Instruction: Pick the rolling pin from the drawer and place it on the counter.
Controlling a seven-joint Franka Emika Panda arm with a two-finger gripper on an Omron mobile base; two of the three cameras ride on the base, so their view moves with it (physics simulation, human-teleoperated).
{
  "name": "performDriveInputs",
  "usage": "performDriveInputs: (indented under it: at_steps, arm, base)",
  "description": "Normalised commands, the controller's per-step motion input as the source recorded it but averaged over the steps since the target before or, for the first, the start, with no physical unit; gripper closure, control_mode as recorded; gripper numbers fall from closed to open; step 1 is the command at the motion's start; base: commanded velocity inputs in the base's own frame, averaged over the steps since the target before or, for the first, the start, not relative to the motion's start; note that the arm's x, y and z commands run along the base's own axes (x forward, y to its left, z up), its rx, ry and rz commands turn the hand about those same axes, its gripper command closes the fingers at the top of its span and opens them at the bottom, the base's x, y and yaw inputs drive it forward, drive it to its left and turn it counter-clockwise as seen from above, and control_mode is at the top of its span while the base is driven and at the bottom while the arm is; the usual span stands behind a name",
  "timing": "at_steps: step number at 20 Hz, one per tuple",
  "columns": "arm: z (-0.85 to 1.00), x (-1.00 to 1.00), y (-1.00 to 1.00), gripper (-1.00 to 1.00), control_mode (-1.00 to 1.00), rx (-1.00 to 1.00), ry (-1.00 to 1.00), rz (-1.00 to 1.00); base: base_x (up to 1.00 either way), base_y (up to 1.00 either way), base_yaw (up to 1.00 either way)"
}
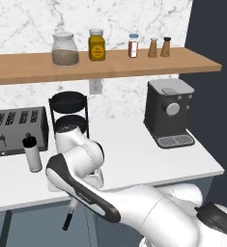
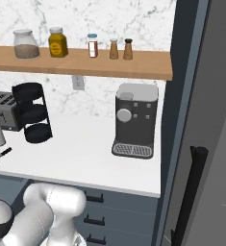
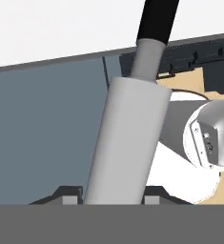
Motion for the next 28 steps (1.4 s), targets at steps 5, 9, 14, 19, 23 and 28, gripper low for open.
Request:
performDriveInputs:
  at_steps: [5, 9, 14, 19, 23, 28]
  arm:
    - [0.01, 1.00, -1.00, 1.00, -1.00, 0.11, 0.02, 0.06]
    - [-0.03, 1.00, -1.00, 1.00, -1.00, 0.11, 0.02, 0.05]
    - [0.00, 1.00, -0.93, 1.00, -1.00, 0.10, 0.01, 0.00]
    - [0.00, 1.00, -0.61, 1.00, -1.00, 0.04, 0.00, 0.01]
    - [-0.19, 1.00, -0.28, 1.00, -1.00, 0.00, 0.00, 0.00]
    - [-0.37, 1.00, -0.06, 1.00, -1.00, 0.00, 0.00, 0.00]
  base:
    - [0.00, 0.00, 0.00]
    - [0.00, 0.00, 0.00]
    - [0.00, 0.00, 0.00]
    - [0.00, 0.00, 0.00]
    - [0.00, 0.00, 0.00]
    - [0.00, 0.00, 0.00]
